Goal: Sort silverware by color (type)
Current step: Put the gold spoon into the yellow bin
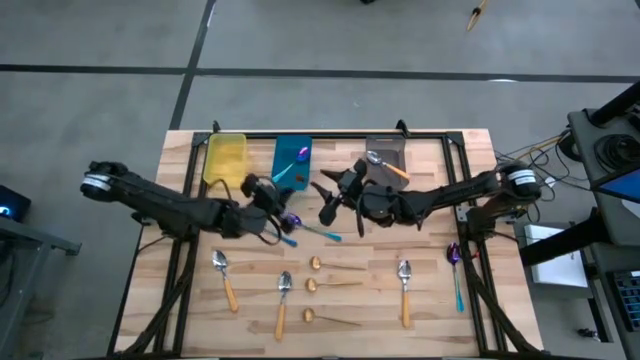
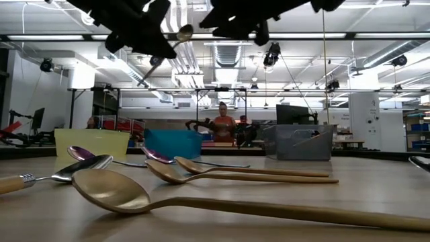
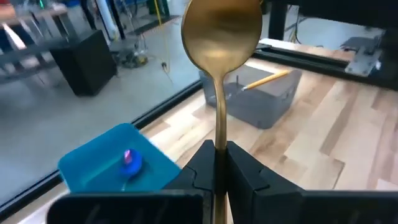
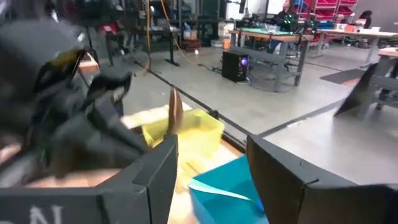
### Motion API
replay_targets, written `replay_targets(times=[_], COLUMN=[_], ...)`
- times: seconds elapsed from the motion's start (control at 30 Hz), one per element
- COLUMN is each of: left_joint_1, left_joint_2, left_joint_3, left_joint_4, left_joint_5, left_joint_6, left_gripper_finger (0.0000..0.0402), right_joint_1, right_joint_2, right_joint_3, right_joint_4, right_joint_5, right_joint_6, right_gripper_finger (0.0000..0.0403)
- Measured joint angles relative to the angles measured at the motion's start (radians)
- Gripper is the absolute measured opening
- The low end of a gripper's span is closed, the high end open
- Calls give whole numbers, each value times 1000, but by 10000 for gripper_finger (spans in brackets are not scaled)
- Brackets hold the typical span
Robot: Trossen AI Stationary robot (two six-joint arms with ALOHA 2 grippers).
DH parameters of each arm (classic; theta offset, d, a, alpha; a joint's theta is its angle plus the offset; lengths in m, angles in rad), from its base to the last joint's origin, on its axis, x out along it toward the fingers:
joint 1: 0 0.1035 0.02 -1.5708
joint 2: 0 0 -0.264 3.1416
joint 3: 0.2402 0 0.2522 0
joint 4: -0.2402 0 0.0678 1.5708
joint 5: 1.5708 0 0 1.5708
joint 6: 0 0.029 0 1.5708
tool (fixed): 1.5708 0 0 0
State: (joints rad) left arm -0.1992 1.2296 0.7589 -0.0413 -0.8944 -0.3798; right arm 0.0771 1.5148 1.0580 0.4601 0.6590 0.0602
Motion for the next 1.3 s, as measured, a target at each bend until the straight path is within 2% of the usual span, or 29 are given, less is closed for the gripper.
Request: replay_targets(times=[0.13, 0.2, 0.4, 0.6, 0.77, 1.0, 1.13, 1.3], left_joint_1=[150, 233, 484, 710, 841, 957, 1024, 1092], left_joint_2=[-131, -182, -265, -261, -250, -242, -177, -64], left_joint_3=[0, 0, 0, 0, 0, 8, 98, 231], left_joint_4=[-214, -322, -534, -650, -703, -744, -882, -979], left_joint_5=[224, 301, 422, 583, 635, 748, 750, 751], left_joint_6=[-88, -113, -102, -46, -4, 28, 57, 153], left_gripper_finger=[1, 1, 1, 1, 1, 1, 1, 1], right_joint_1=[-21, -31, -47, -71, -91, -138, -187, -233], right_joint_2=[-110, -162, -275, -313, -312, -310, -310, -310], right_joint_3=[0, 2, 2, 0, -43, -140, -147, -147], right_joint_4=[-216, -343, -709, -958, -977, -974, -966, -948], right_joint_5=[0, 0, -1, -5, -8, -14, -12, -16], right_joint_6=[46, 65, 49, 80, 34, 50, 24, 30], right_gripper_finger=[180, 177, 168, 153, 136, 115, 103, 89])
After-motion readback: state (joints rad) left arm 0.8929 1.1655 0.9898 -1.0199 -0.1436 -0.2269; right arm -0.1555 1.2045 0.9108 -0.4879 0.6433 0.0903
